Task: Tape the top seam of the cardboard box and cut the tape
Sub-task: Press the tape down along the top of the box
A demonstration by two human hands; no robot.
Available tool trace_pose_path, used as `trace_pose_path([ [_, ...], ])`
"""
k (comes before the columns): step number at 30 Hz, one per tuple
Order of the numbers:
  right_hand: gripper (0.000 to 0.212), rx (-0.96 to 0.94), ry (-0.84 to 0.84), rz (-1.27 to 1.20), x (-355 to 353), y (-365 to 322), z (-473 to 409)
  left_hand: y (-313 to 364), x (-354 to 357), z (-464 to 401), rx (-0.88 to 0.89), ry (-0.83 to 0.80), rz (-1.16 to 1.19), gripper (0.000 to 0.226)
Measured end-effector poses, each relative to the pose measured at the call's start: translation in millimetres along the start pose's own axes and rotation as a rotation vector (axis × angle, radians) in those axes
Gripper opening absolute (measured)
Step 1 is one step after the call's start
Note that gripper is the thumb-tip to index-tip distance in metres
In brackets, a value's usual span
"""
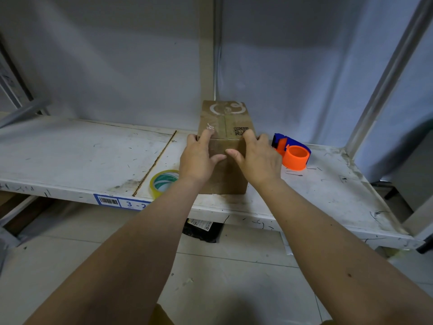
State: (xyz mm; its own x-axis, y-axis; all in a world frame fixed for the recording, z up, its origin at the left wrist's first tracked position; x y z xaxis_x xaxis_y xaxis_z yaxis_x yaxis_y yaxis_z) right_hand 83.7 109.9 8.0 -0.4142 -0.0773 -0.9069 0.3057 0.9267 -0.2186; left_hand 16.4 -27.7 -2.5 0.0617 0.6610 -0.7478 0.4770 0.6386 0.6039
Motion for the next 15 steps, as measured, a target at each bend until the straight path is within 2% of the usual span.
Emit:
trace_pose_path([
  [3,0.047,0.022,0.023,0.025,-3.2,-3.0,0.3,4.0,-2.1,-0.7,-0.013,0.028,-0.011,0.045],
  [10,0.048,0.092,0.092,-0.001,-5.3,-5.4,0.8,5.7,-2.9,0.0,-0.092,0.092,0.068,0.03],
  [15,0.044,0.113,0.097,0.001,-6.4,1.8,-0.9,6.8,-2.9,-0.4,-0.135,0.128,0.124,0.03],
])
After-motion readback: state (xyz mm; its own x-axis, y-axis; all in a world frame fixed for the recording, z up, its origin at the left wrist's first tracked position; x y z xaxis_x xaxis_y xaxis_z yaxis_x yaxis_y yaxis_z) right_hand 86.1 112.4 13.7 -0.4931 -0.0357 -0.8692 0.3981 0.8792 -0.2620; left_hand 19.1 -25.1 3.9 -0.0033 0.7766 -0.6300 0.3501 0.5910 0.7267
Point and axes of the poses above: each hand's wrist, its own z-axis away from the middle knuckle, its own x-axis out of the palm, y = z × x, the point moved 7 cm from there along -z, towards the middle knuckle, and after that the axes turned 9 degrees about -y, right-handed, at the moved point
